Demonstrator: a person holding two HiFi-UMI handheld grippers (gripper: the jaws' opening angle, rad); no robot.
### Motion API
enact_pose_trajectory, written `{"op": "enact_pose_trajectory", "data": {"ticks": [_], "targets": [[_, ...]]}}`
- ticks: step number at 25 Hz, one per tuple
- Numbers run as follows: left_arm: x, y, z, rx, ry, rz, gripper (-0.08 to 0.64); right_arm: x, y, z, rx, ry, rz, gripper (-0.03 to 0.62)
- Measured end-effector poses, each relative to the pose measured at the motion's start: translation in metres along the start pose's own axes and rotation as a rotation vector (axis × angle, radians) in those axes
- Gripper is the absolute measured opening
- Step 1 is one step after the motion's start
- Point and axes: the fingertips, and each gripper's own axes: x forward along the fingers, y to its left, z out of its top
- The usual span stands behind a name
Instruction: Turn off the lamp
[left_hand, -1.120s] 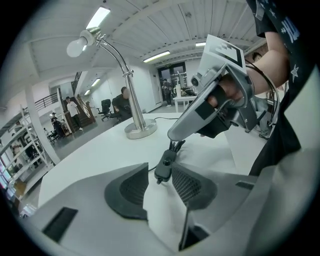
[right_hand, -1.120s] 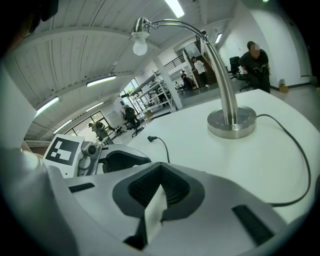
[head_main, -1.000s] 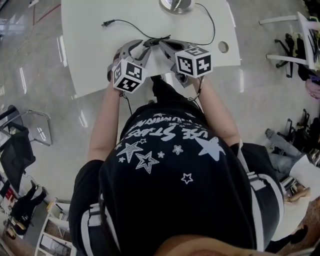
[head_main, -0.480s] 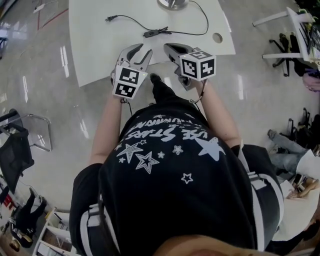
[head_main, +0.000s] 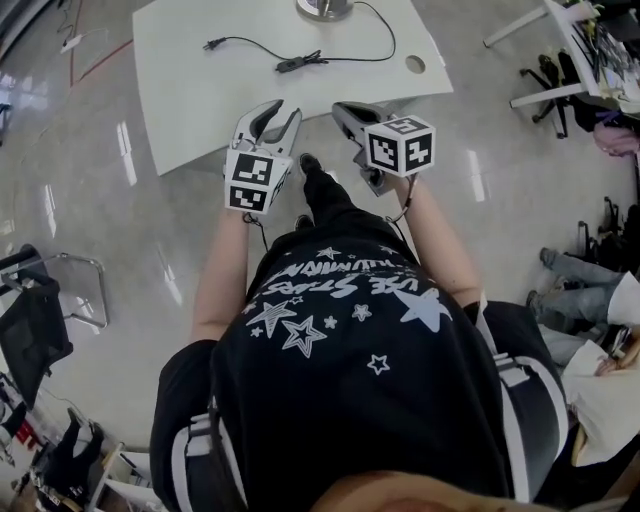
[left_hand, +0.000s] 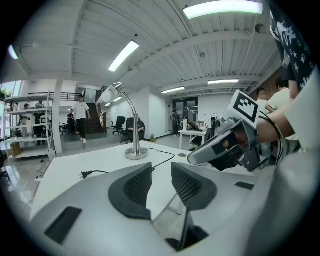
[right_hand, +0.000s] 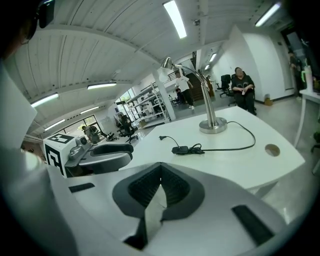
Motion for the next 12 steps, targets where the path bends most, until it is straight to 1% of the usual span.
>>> {"op": "enact_pose_trajectory", "data": {"ticks": [5, 8, 12], "targets": [[-0.014, -0.018, -0.002, -0.021, -0.01, -0.027, 0.135, -0.016, 0.012, -0.015, 0.009, -0.006, -0.008, 0.006], [-0.019, -0.033, 0.001, -0.021, -0.012, -0.043, 0.135, -0.03, 0.015, -0.014, 0.003, -0.024, -0.014, 0.006], [-0.027, -0.043, 0.01, -0.016, -0.024, -0.033, 0.135, -0.041, 0.015, -0.015, 0.004, -0.037, -0.002, 0.006]]}}
